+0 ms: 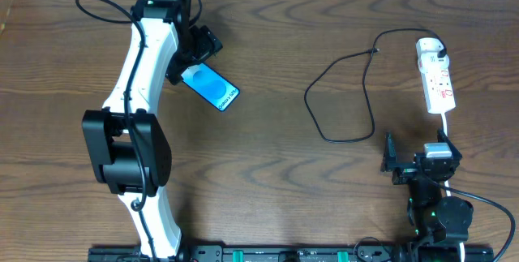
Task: Plug charger to phone and switch on socket
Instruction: 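Lower the left gripper over the phone and close on its bottom edge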
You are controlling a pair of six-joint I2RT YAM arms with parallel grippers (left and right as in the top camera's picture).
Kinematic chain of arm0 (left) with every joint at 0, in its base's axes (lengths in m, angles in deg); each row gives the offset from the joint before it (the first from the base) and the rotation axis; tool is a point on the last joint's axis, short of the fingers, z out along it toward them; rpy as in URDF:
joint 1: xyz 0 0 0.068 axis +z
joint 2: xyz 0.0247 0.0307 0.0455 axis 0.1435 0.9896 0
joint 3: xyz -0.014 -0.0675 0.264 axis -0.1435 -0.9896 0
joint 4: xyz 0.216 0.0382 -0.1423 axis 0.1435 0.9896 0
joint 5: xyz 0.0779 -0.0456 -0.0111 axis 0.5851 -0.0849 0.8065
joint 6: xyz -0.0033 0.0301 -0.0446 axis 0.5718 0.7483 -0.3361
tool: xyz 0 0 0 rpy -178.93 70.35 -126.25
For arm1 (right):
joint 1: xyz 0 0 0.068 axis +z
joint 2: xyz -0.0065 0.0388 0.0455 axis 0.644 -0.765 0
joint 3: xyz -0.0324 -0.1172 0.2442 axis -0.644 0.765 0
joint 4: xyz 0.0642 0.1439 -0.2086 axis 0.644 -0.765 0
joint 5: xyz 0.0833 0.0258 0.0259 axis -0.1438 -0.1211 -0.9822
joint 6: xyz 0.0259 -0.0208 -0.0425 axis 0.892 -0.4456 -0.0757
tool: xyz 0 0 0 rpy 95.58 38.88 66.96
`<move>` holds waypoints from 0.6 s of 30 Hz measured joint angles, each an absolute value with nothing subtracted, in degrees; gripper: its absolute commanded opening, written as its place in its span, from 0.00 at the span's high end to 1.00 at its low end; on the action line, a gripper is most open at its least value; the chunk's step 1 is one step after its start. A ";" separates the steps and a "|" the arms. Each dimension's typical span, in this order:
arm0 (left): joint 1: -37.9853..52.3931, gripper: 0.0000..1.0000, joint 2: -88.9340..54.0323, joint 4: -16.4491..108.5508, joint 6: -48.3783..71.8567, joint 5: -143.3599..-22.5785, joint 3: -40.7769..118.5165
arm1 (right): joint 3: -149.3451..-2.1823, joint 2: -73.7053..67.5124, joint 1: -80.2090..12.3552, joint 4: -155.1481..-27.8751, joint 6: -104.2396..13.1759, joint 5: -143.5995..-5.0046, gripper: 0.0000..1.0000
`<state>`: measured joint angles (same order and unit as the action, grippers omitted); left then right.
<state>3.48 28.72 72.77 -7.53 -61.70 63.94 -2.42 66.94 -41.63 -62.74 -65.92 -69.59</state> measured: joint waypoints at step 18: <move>3.48 0.02 28.83 60.44 -14.92 -62.07 54.02 | -2.42 66.94 -41.63 -62.76 -65.92 -69.59 0.01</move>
